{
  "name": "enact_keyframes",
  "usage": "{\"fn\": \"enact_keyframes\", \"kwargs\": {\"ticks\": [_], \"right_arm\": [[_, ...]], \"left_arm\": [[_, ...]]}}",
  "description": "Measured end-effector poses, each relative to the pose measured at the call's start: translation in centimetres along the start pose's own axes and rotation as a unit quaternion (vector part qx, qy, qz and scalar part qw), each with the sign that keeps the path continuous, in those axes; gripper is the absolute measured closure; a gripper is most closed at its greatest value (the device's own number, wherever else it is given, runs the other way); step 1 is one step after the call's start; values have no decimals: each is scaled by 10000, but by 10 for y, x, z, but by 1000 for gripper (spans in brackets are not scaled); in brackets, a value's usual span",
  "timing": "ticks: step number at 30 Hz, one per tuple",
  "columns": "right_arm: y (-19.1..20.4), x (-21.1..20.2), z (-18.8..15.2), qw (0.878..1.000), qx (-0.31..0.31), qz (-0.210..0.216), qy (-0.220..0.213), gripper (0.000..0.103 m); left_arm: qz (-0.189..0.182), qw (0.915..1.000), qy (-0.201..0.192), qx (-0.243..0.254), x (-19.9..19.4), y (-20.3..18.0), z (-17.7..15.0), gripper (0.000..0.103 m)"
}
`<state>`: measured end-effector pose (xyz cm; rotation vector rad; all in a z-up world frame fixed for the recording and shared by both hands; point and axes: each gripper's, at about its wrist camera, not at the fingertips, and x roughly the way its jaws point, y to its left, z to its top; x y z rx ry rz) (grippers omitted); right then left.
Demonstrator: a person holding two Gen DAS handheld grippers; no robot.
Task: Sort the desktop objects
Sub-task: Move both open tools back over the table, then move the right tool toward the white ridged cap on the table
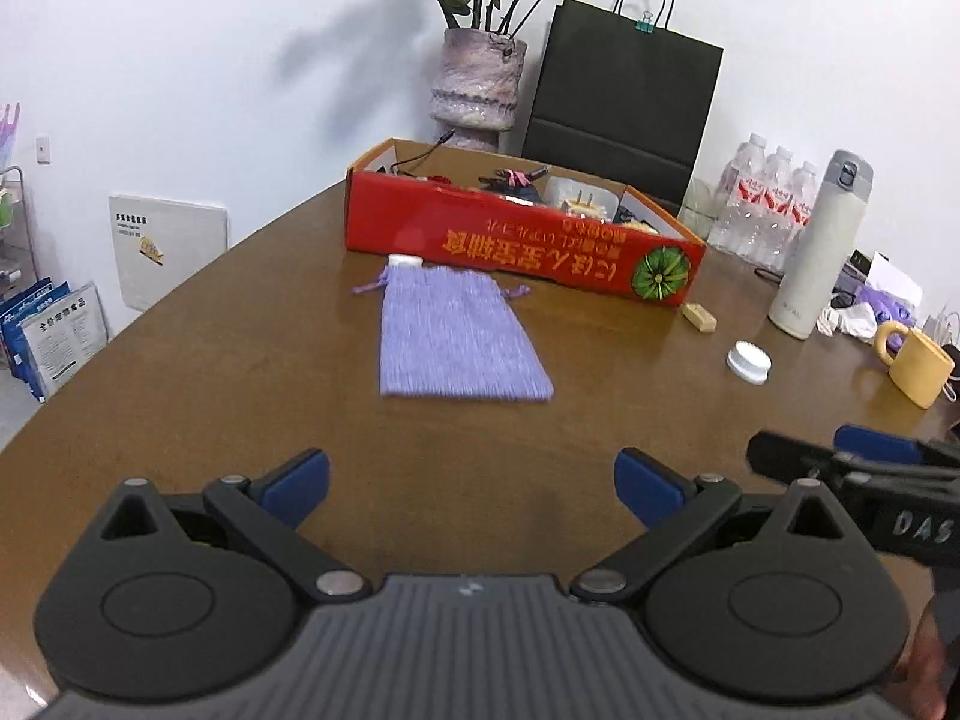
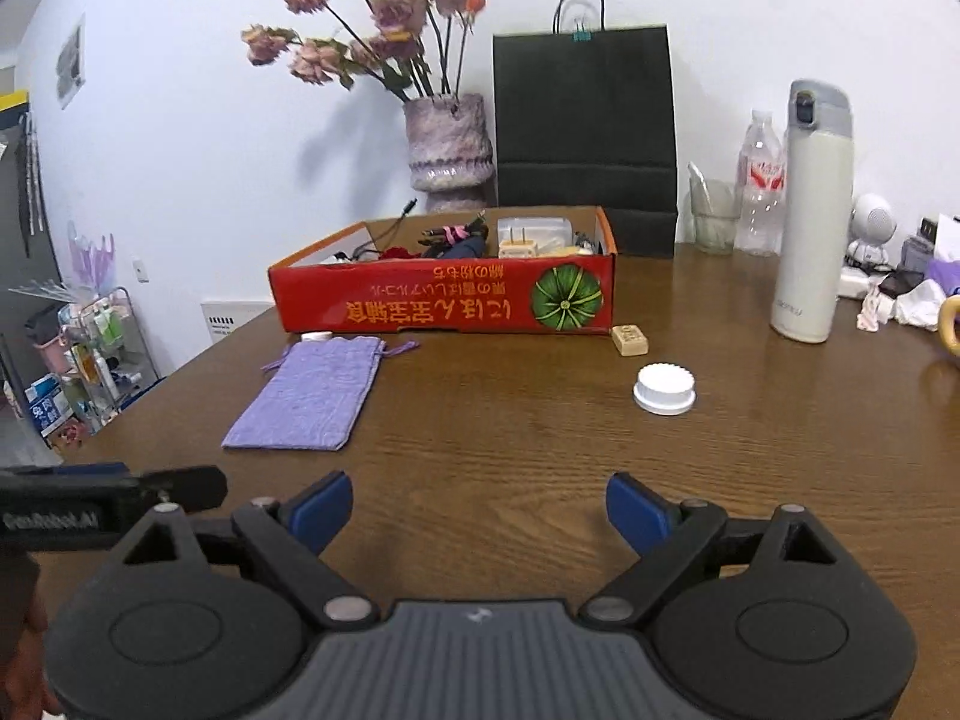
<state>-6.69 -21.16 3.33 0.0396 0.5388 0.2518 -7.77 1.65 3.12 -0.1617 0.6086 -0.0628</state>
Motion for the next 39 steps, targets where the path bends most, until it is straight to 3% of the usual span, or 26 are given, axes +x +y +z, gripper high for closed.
{"fn": "enact_keyframes", "kwargs": {"ticks": [8, 12, 14, 18, 22, 25, 28, 32, 39], "right_arm": [[-8, 0, -9, 9999, -76, 118, -23, 8], [-24, -10, 0, 9986, -503, -145, -115, 8], [-48, -24, 6, 9971, -666, -197, -315, 8], [-124, -49, 14, 9931, -1061, 195, -468, 7], [-194, -64, 15, 9940, -1053, -175, -256, 5], [-253, -72, 11, 9974, -537, -453, -189, 4], [-285, -71, 4, 9973, -238, -694, -100, 4], [-293, -61, -8, 9981, -173, -574, 112, 4], [-261, -51, -14, 9965, -556, -541, 313, 4]], "left_arm": [[293, 9993, 234, 15, 12, -4, -6, 0], [415, 9987, 278, 115, 16, -11, -4, 0], [453, 9985, 287, 134, 18, -15, 0, 0], [551, 9982, 200, 109, 18, -26, 8, 0], [688, 9976, 34, 89, 14, -39, 10, 0], [728, 9973, 52, 2, 16, -47, 6, 0], [801, 9966, 173, 43, 23, -56, 2, 0], [759, 9967, 244, 162, 30, -67, 1, 0], [749, 9961, 311, 338, 36, -74, 0, 0]]}}
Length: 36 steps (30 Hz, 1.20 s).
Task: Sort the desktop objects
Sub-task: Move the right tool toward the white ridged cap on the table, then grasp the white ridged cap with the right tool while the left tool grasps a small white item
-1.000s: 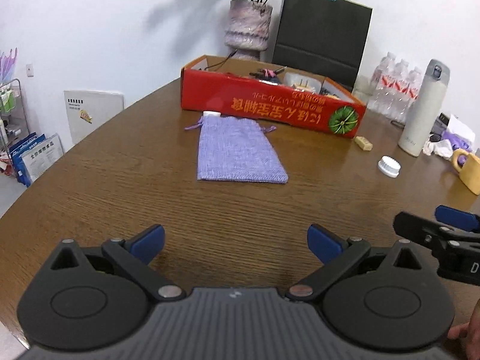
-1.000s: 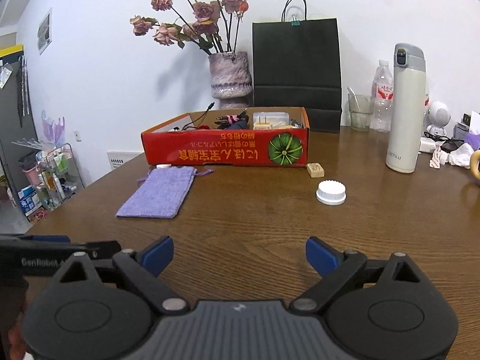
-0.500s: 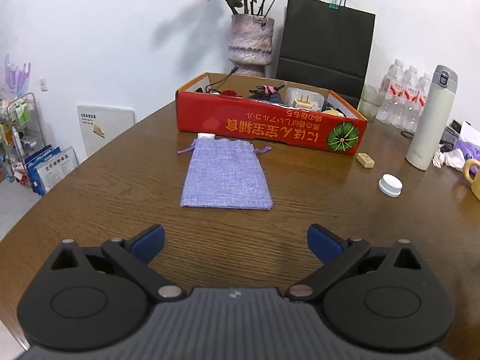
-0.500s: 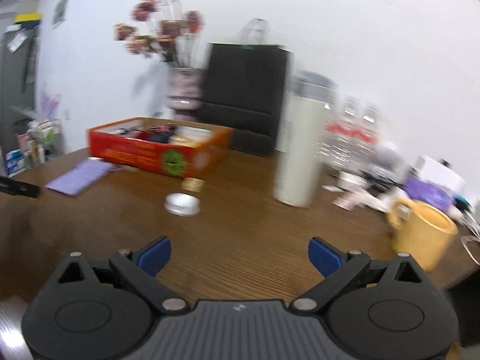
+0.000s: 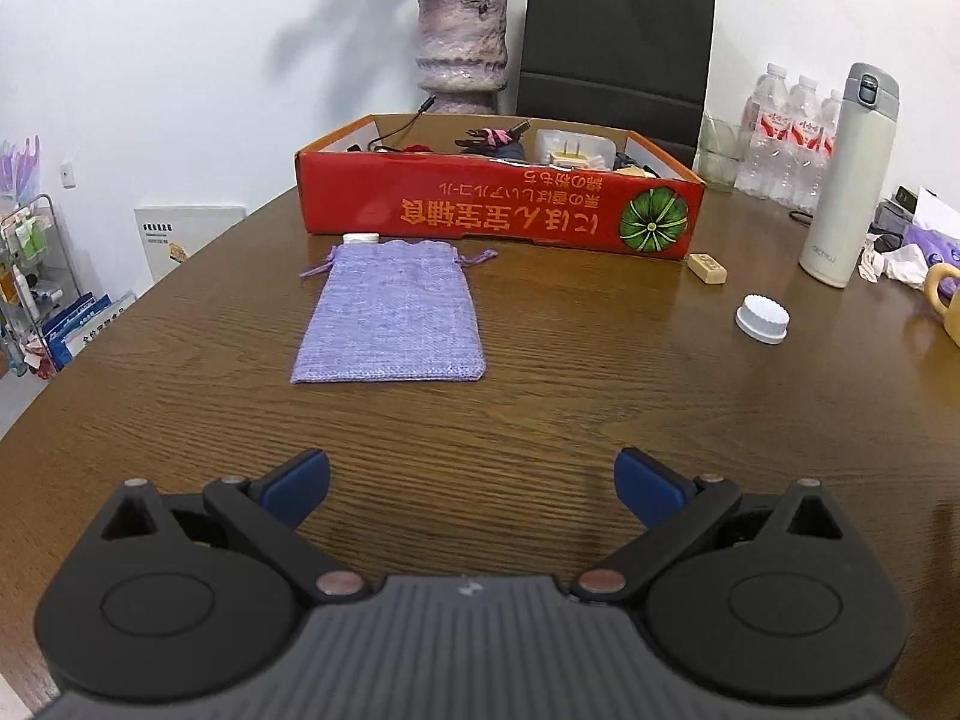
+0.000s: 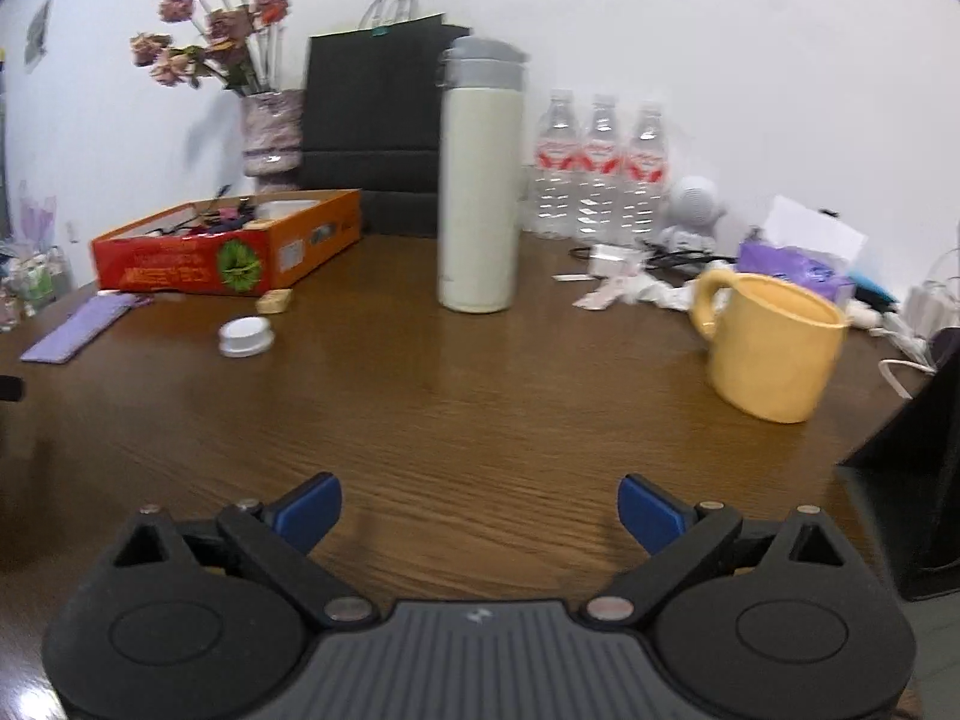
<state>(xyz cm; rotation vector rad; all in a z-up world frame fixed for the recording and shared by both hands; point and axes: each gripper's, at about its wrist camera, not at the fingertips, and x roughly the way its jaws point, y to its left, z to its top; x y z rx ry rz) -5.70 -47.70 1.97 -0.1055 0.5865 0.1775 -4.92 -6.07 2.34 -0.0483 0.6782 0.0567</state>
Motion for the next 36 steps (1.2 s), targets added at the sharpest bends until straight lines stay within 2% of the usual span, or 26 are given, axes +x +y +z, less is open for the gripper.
{"fn": "enact_keyframes", "kwargs": {"ticks": [2, 6, 8, 12, 18, 22, 25, 26, 27, 29, 30, 34, 36], "right_arm": [[12, -1, 4, 9999, -119, -11, -26, 4], [42, -18, 18, 9974, 27, 606, -383, 3], [61, -21, 23, 9964, -13, 687, -494, 3], [83, -6, 29, 9969, 296, 648, -331, 2], [92, 18, 32, 9969, 634, 447, -116, 2], [113, 38, 48, 9971, 601, 452, -108, 2], [136, 65, 63, 9982, 353, 468, 88, 2], [136, 65, 63, 9982, 353, 468, 88, 2], [150, 87, 72, 9989, 137, 347, 286, 3], [159, 106, 79, 9989, 85, 253, 382, 7], [161, 115, 83, 9986, 123, 250, 454, 8], [161, 138, 92, 9979, 265, 124, 586, 12], [160, 145, 95, 9976, 379, 116, 569, 14]], "left_arm": [[18, 10000, -8, -36, 1, 3, 0, 0], [78, 9999, -8, -138, 4, 12, 1, 0], [113, 9998, 3, -162, 7, 17, 2, 0], [150, 9996, 33, -220, 12, 28, 4, 0], [159, 9995, 28, -254, 23, 49, 11, 0], [51, 9999, -7, -135, 34, 63, 33, 1], [-99, 9996, -248, -11, 39, 71, 55, 2], [-127, 9995, -267, 58, 45, 73, 64, 3], [-159, 9995, -247, 135, 53, 75, 72, 4], [-226, 9994, -187, 176, 69, 77, 87, 11], [-304, 9993, -129, 149, 79, 80, 95, 12], [-536, 9985, 25, -77, 114, 96, 122, 28], [-608, 9981, 48, -126, 129, 100, 132, 31]]}}
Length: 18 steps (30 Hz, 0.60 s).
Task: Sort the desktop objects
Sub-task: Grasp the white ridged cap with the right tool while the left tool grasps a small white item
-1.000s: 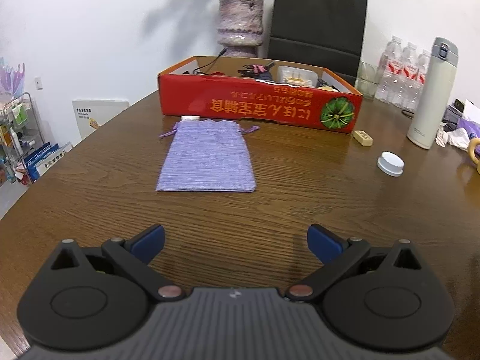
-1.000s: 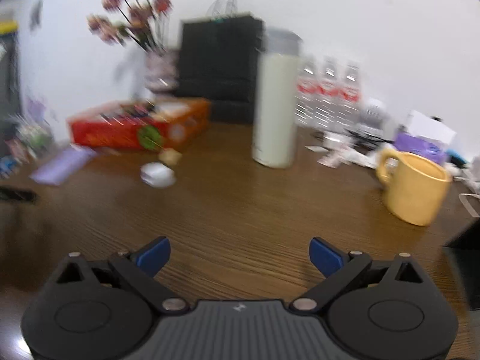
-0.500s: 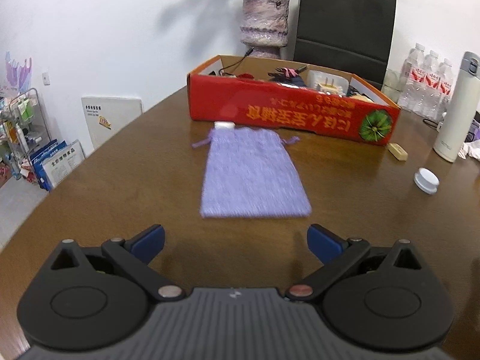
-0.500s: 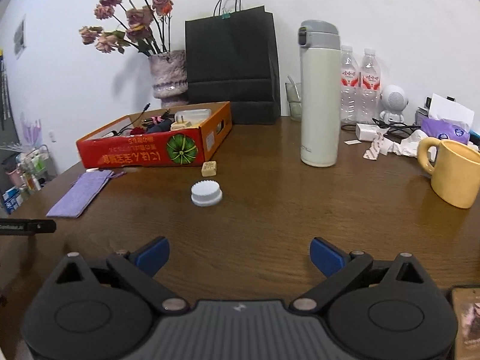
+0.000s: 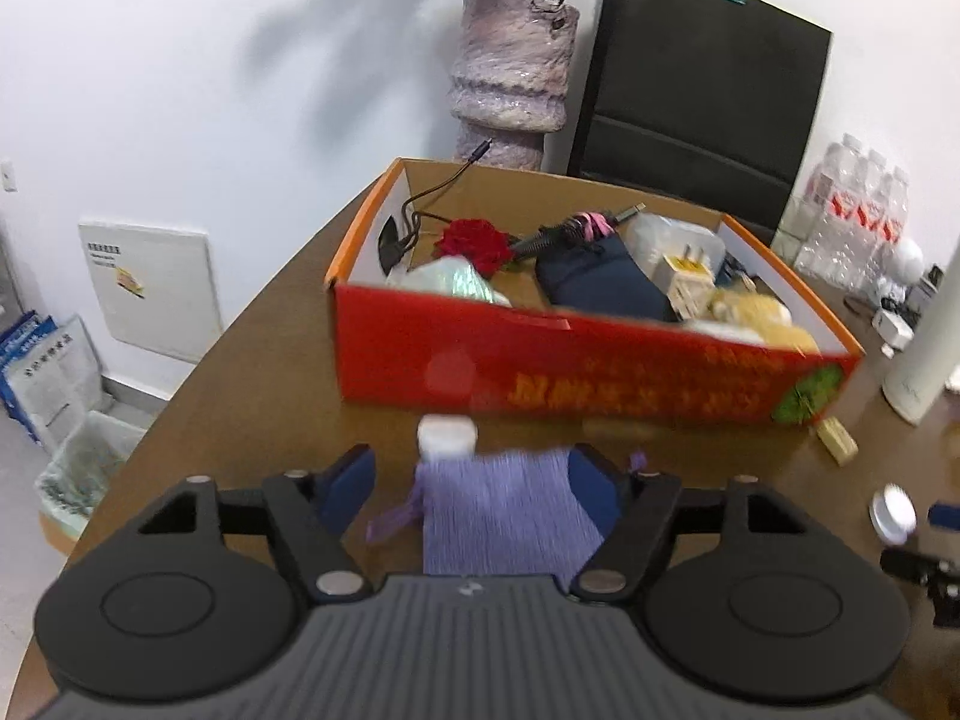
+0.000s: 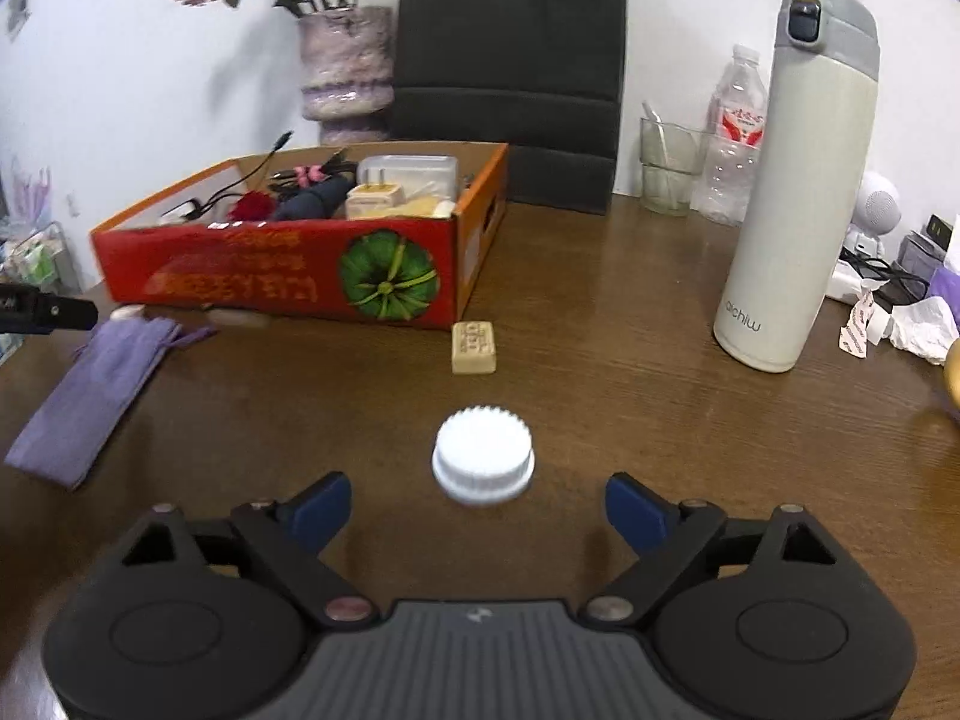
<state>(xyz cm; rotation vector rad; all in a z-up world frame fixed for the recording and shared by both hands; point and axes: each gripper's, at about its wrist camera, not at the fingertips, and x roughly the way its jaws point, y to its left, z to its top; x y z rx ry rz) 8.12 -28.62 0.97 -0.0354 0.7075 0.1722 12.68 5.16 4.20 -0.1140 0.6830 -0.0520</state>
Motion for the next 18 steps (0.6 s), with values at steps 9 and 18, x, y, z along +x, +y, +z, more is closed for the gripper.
{"fn": "enact_keyframes", "kwargs": {"ticks": [9, 18], "right_arm": [[6, 15, 7, 10000, 40, -14, -53, 50], [23, -8, 25, 9980, -36, 272, -577, 64]], "left_arm": [[-17, 9996, 228, -161, 40, 9, 6, 76], [-359, 9967, -695, -237, -16, 6, 28, 76]]}}
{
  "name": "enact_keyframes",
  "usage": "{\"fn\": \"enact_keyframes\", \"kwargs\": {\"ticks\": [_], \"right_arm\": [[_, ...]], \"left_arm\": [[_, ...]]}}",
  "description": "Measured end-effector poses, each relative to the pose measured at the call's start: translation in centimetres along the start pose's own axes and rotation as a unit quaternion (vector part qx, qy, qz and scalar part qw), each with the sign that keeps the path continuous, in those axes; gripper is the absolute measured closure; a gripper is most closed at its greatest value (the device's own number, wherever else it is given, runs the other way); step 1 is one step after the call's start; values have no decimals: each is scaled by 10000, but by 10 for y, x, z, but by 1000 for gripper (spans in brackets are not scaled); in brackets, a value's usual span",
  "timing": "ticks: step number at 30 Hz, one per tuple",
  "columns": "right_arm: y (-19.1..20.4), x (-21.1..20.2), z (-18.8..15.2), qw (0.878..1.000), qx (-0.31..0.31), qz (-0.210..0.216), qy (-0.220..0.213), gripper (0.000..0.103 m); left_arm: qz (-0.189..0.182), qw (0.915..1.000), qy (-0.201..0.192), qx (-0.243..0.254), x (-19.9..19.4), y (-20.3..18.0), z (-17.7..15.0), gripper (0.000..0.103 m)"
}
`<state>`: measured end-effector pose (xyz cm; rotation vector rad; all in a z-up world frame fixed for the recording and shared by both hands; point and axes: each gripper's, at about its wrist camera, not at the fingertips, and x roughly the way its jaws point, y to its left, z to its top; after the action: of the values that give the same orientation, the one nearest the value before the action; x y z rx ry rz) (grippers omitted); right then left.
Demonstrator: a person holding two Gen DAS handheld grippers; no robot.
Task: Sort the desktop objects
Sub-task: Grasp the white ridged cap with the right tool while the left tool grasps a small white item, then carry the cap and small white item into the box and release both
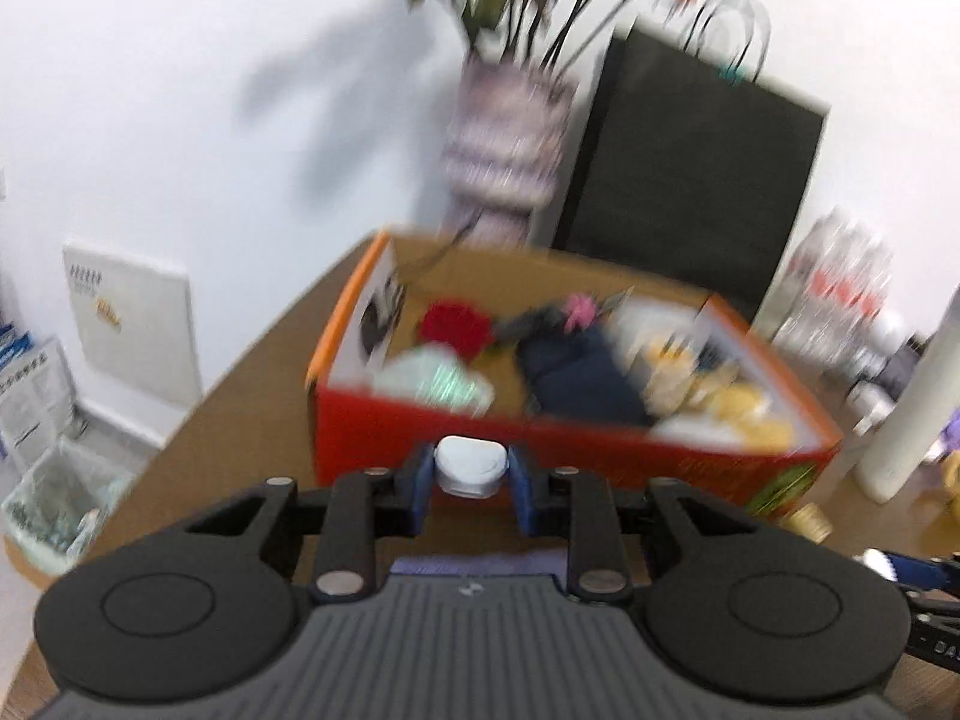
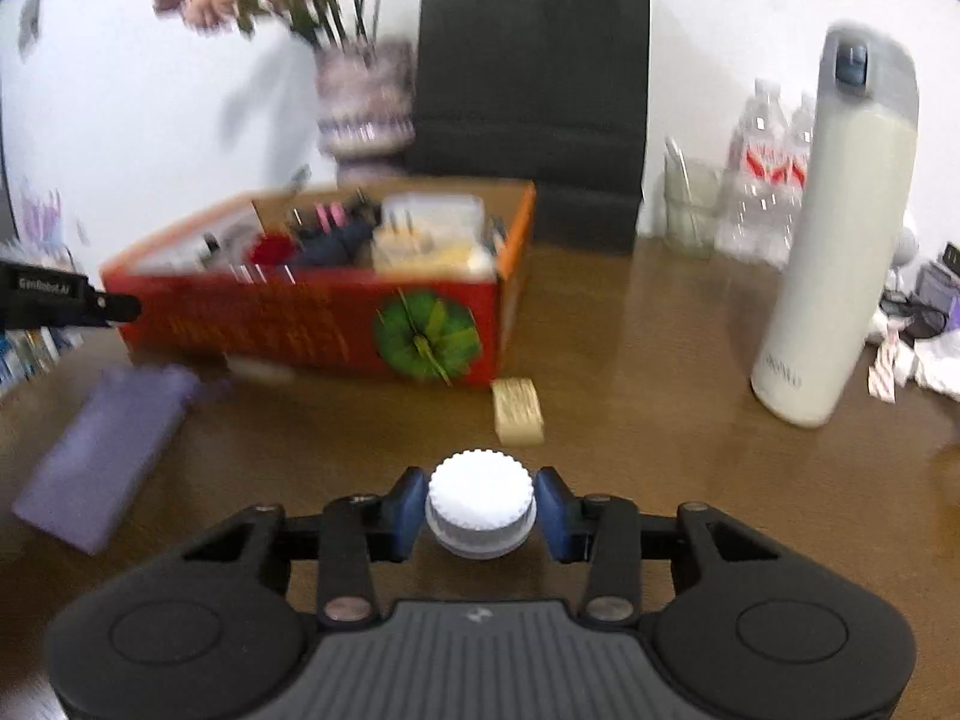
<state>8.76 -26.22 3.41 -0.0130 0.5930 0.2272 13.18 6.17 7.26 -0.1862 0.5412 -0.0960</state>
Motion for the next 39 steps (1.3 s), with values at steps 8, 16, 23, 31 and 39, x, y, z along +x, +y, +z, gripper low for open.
{"fn": "enact_keyframes", "kwargs": {"ticks": [8, 16, 23, 31, 39], "right_arm": [[15, -29, 87, 9915, -455, 63, -1215, 64], [3, 47, 168, 9966, 129, 766, -263, 64], [-13, 140, 178, 9911, 743, 714, 839, 63], [-5, 155, 183, 9913, 800, 255, 1012, 29], [16, 110, 188, 9886, 693, 504, 1235, 15]], "left_arm": [[-137, 9934, -1023, 507, -18, -23, 89, 76], [-41, 9983, -32, 576, 61, -15, 119, 75], [165, 9954, 794, 507, 138, 8, 104, 75], [239, 9966, 686, 385, 126, 14, 112, 25], [576, 9917, 926, 680, 75, -6, 115, 0]]}}
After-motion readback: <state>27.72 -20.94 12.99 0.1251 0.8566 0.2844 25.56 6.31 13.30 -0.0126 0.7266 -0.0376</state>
